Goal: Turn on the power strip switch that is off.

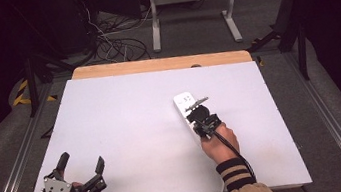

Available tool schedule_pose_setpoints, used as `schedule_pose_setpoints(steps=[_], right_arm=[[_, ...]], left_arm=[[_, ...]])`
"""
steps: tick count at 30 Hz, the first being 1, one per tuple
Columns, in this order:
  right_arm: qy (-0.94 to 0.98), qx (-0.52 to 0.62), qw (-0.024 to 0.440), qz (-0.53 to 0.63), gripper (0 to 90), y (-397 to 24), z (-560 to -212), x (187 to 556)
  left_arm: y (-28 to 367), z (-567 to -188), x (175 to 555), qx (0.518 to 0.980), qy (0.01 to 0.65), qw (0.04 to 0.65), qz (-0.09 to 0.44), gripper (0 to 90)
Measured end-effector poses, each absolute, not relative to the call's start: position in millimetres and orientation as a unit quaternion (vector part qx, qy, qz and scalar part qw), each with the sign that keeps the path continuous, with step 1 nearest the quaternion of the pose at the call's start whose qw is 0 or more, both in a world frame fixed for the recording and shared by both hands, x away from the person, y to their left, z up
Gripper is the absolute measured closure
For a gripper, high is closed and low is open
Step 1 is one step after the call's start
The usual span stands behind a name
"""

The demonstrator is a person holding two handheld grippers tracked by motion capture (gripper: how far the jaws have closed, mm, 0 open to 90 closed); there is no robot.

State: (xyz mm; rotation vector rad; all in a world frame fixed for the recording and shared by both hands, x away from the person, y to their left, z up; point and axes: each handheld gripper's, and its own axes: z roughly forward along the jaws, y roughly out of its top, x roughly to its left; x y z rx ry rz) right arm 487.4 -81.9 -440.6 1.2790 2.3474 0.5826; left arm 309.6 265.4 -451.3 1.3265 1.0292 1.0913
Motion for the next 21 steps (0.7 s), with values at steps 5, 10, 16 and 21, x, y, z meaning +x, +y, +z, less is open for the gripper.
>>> schedule_pose_setpoints(steps=[5, 10, 16, 21], right_arm=[[0.840, 0.459, 0.201, 0.209, 90.0, -81.8, -440.7, 487.0], [0.838, 0.462, 0.203, 0.211, 90.0, -82.2, -441.3, 486.7], [0.836, 0.464, 0.198, 0.215, 90.0, -83.4, -441.4, 487.1], [0.834, 0.469, 0.193, 0.219, 90.0, -84.6, -441.5, 487.5]], left_arm=[[265.3, -451.2, 309.6, 0.559, 0.432, 0.536, 0.462, 4.8], [265.3, -451.4, 309.7, 0.559, 0.432, 0.536, 0.462, 4.8], [265.2, -451.4, 309.8, 0.559, 0.432, 0.535, 0.463, 4.8], [264.7, -451.3, 309.5, 0.559, 0.431, 0.535, 0.464, 4.9]])
